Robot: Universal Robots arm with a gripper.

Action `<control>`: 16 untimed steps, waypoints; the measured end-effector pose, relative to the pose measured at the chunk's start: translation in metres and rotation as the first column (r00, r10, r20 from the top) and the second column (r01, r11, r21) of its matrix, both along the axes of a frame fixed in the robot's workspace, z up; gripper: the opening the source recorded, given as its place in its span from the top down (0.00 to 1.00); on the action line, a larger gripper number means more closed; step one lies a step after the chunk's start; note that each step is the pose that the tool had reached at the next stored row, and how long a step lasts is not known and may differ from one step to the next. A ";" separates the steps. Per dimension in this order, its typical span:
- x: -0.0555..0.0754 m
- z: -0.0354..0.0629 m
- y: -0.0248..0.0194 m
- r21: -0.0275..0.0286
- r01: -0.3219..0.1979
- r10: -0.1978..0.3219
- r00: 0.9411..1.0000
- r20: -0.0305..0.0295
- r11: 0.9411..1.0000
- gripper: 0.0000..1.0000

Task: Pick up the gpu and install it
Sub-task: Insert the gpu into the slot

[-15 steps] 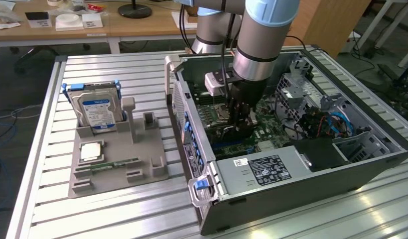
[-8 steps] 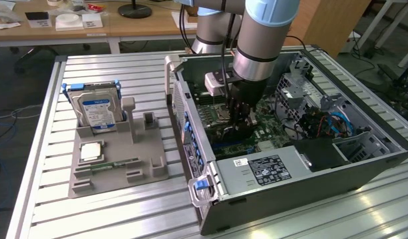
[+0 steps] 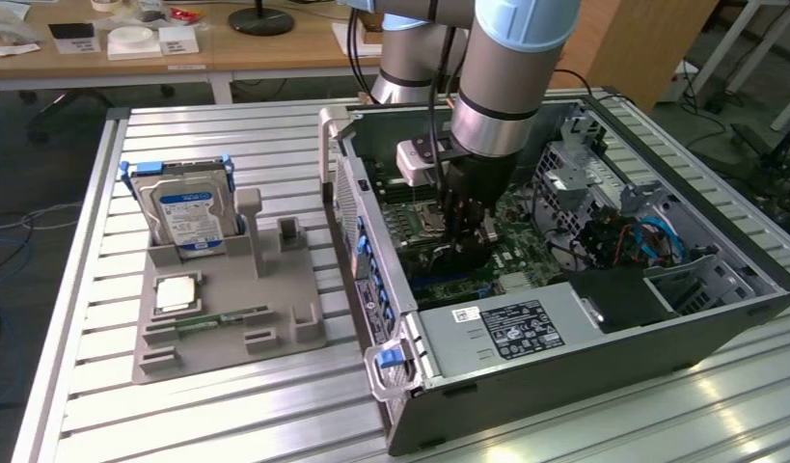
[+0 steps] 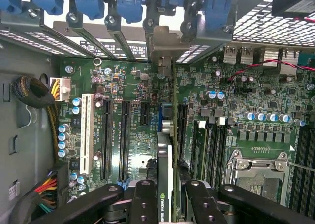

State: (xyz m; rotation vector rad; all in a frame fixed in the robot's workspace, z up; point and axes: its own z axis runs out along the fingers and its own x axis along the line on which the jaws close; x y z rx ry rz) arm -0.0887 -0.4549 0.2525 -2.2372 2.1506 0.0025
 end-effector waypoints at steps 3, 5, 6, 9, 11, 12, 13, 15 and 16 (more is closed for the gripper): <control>0.000 0.0038 0.0000 -0.001 0.000 0.000 1.000 0.000 1.000 0.74; 0.000 0.0048 0.0000 0.000 0.000 0.000 1.000 0.000 1.000 0.74; 0.000 0.0048 0.0000 0.000 0.000 0.000 1.000 0.001 1.000 0.74; -0.001 0.0049 0.0000 0.003 0.000 0.000 1.000 0.006 1.000 0.74; -0.001 0.0048 0.0000 0.003 0.000 0.000 1.000 0.006 1.000 0.74; -0.001 0.0048 0.0000 0.003 0.000 0.000 1.000 0.006 1.000 0.74; -0.001 0.0049 -0.0001 0.003 0.000 0.000 1.000 0.006 1.000 0.74; -0.001 0.0049 -0.0005 0.003 0.000 0.000 1.000 0.006 1.000 0.74; -0.001 0.0049 -0.0007 0.003 0.000 0.000 1.000 0.006 1.000 0.74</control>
